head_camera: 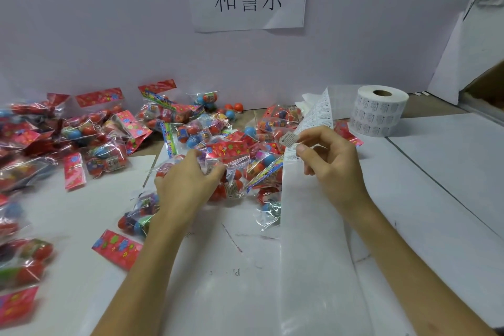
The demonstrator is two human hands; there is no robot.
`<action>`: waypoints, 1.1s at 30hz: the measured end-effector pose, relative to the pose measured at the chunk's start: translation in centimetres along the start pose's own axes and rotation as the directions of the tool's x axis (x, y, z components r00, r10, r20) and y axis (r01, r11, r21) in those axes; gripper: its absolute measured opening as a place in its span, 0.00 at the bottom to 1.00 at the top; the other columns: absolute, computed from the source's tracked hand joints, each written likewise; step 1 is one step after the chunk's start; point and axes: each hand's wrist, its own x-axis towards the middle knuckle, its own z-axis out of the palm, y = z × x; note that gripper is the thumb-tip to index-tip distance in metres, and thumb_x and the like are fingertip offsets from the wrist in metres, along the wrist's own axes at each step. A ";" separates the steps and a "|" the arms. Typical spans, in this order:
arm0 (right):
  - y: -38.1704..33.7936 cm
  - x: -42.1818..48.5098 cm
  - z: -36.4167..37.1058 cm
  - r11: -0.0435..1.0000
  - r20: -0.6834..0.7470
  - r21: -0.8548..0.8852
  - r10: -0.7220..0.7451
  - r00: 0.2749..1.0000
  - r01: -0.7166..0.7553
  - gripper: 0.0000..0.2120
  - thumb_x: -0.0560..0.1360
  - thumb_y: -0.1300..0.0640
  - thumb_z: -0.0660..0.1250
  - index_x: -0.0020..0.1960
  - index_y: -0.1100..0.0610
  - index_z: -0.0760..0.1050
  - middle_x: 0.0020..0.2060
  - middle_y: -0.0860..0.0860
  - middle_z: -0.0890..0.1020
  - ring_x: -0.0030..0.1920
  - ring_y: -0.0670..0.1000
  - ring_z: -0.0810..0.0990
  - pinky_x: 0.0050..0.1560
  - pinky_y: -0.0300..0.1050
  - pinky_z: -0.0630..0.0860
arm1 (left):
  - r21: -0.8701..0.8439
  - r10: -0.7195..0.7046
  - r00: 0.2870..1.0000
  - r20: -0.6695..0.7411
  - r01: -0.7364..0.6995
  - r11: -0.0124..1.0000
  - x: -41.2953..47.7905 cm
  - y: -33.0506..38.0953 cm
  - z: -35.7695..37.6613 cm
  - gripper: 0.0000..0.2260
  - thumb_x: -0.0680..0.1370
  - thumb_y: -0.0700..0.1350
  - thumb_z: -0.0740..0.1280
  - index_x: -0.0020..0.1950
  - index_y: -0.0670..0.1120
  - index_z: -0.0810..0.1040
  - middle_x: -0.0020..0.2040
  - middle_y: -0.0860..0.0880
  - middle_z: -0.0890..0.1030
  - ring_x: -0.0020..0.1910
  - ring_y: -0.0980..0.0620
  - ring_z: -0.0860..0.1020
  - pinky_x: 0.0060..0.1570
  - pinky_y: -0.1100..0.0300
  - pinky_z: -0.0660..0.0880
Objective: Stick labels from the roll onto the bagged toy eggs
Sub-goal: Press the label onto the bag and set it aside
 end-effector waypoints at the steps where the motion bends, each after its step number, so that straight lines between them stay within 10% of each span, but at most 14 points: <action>1: 0.0 0.0 0.0 1.000 0.001 0.000 0.000 1.000 0.000 0.12 0.78 0.69 0.68 0.46 0.51 0.79 0.38 0.49 0.80 0.30 0.45 0.74 0.33 0.35 0.73 | -0.052 0.012 1.000 -0.010 -0.013 0.999 -0.1 0.1 0.0 0.29 0.79 0.64 0.66 0.75 0.51 0.69 0.53 0.50 0.84 0.57 0.44 0.81 0.64 0.41 0.73; 11: 0.4 0.1 -0.1 1.000 -0.006 -0.001 0.022 1.000 -0.022 0.13 0.78 0.69 0.68 0.49 0.51 0.78 0.39 0.48 0.80 0.31 0.45 0.75 0.33 0.36 0.73 | -0.727 0.025 0.988 0.150 0.093 0.680 0.8 0.3 -0.3 0.28 0.71 0.41 0.81 0.69 0.44 0.77 0.47 0.44 0.82 0.41 0.46 0.82 0.41 0.52 0.82; 17: 0.8 0.3 -0.1 0.997 -0.009 0.032 0.071 0.997 -0.071 0.11 0.78 0.68 0.68 0.55 0.54 0.76 0.40 0.52 0.79 0.29 0.48 0.75 0.34 0.39 0.74 | -0.956 0.050 0.991 0.127 0.108 0.273 0.9 0.3 -1.1 0.18 0.78 0.40 0.73 0.65 0.36 0.76 0.47 0.43 0.84 0.39 0.49 0.83 0.40 0.56 0.81; 33: 1.4 -0.1 0.9 0.947 0.215 0.126 0.266 0.940 -0.297 0.26 0.68 0.51 0.76 0.63 0.45 0.70 0.45 0.44 0.85 0.45 0.50 0.85 0.45 0.47 0.80 | -0.972 0.133 0.989 0.063 0.030 0.234 -2.0 3.6 1.7 0.13 0.75 0.40 0.76 0.57 0.47 0.79 0.44 0.42 0.87 0.41 0.46 0.87 0.36 0.57 0.82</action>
